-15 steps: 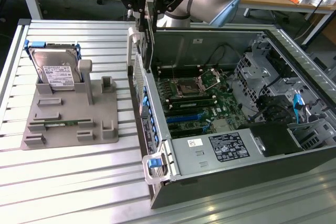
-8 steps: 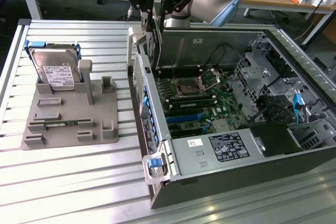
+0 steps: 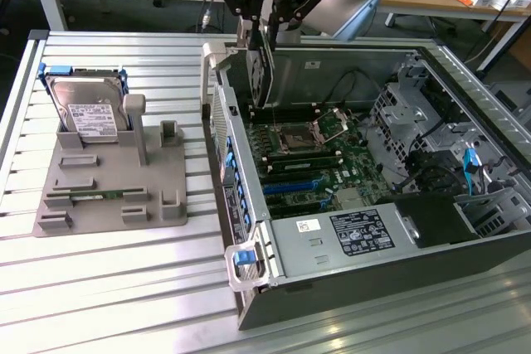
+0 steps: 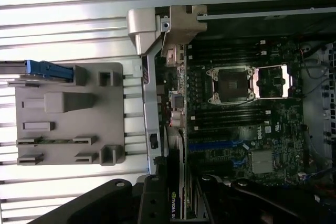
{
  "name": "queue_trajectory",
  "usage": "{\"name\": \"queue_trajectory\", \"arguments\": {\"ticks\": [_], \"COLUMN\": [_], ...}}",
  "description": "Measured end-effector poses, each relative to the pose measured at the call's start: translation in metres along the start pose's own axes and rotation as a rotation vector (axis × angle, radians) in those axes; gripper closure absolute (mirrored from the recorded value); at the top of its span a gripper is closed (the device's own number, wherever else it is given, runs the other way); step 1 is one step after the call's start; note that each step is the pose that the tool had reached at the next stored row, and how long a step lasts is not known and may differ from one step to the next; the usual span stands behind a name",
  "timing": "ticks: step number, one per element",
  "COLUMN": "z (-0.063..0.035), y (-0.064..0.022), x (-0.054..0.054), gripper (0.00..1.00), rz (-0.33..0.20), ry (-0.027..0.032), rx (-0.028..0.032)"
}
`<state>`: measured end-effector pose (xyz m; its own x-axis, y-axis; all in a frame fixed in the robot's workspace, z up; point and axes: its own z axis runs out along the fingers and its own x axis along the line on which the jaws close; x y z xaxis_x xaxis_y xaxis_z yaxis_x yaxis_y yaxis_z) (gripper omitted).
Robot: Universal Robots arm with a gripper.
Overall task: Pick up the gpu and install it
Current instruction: 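Pick up the gpu and move the gpu toward the slot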
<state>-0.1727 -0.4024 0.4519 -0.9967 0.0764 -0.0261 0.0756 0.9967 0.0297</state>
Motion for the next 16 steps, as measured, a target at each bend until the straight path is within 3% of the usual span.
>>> {"name": "queue_trajectory", "arguments": {"ticks": [16], "z": [0.0010], "y": [0.0027], "x": [-0.035], "gripper": [0.74], "rz": [0.000], "ry": [-0.0001], "rx": [-0.0001]}}
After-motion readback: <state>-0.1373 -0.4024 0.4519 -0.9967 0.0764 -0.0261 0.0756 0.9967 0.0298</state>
